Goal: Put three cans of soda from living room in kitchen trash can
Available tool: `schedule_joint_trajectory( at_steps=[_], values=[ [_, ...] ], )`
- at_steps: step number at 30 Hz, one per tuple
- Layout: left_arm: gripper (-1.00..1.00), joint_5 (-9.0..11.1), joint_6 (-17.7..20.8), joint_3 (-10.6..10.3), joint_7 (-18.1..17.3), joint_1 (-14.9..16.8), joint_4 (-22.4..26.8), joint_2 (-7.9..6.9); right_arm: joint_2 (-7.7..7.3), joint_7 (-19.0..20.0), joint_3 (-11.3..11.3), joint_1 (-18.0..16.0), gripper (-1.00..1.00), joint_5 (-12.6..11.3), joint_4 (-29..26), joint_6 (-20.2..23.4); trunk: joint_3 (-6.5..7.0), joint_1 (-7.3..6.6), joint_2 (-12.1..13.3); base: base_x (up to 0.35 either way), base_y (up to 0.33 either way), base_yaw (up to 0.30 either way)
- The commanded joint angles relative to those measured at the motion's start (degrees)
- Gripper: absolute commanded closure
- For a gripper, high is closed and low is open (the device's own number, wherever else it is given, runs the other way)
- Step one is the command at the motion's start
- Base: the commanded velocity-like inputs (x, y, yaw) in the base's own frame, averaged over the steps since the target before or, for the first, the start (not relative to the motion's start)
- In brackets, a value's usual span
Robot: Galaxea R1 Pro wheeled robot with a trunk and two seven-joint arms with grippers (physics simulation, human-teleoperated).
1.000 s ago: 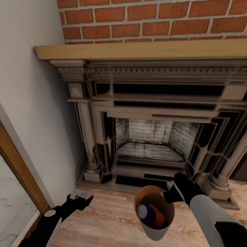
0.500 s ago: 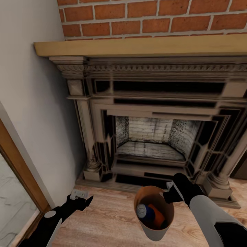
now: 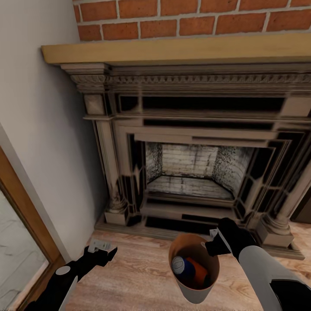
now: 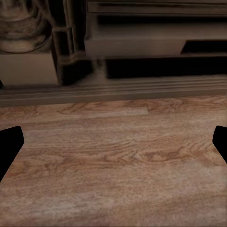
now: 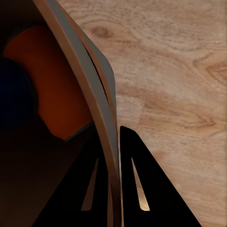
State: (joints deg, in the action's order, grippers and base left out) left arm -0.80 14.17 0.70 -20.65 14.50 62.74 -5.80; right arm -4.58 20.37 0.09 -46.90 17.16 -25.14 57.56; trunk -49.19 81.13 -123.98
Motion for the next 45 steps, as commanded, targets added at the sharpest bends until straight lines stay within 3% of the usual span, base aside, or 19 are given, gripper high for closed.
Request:
schedule_joint_trajectory(
  at_steps=[1,4,11,26,38,45],
  values=[
    [-1.00,0.01,-0.01,0.00,0.00,0.00,-0.02,0.00,0.01,0.31,-0.16,-0.03,1.00,-1.30,0.00,0.18,-0.18,0.22,-0.42,0.000,0.000,0.000],
    [-1.00,0.01,-0.01,0.00,0.00,0.00,-0.04,0.00,-0.03,0.57,-0.21,-0.03,1.00,-1.32,0.00,0.22,-0.72,0.88,-1.62,0.000,0.000,0.000],
    [-1.00,0.01,-0.02,0.00,0.00,0.00,-0.07,0.00,-0.13,1.05,-0.26,-0.03,1.00,-1.34,0.02,0.28,-0.72,0.88,-1.62,0.000,0.000,0.000],
    [-1.00,0.01,-0.02,0.00,0.00,0.00,-0.07,0.00,0.00,1.25,-0.46,-0.03,1.00,-1.34,1.16,0.34,-3.41,4.17,-7.64,0.000,0.000,0.000],
    [-1.00,0.01,-0.18,0.00,0.00,0.00,-0.15,-0.01,-0.10,1.25,-0.44,-0.03,1.00,-1.39,1.74,0.27,-3.41,4.17,-7.64,0.000,0.000,0.000],
    [-1.00,-0.03,-0.27,0.00,0.00,0.00,-0.16,0.00,-0.01,1.25,-0.44,-0.03,1.00,-1.39,1.75,0.20,-4.66,5.71,-10.45,0.000,0.000,0.000]
  ],
)
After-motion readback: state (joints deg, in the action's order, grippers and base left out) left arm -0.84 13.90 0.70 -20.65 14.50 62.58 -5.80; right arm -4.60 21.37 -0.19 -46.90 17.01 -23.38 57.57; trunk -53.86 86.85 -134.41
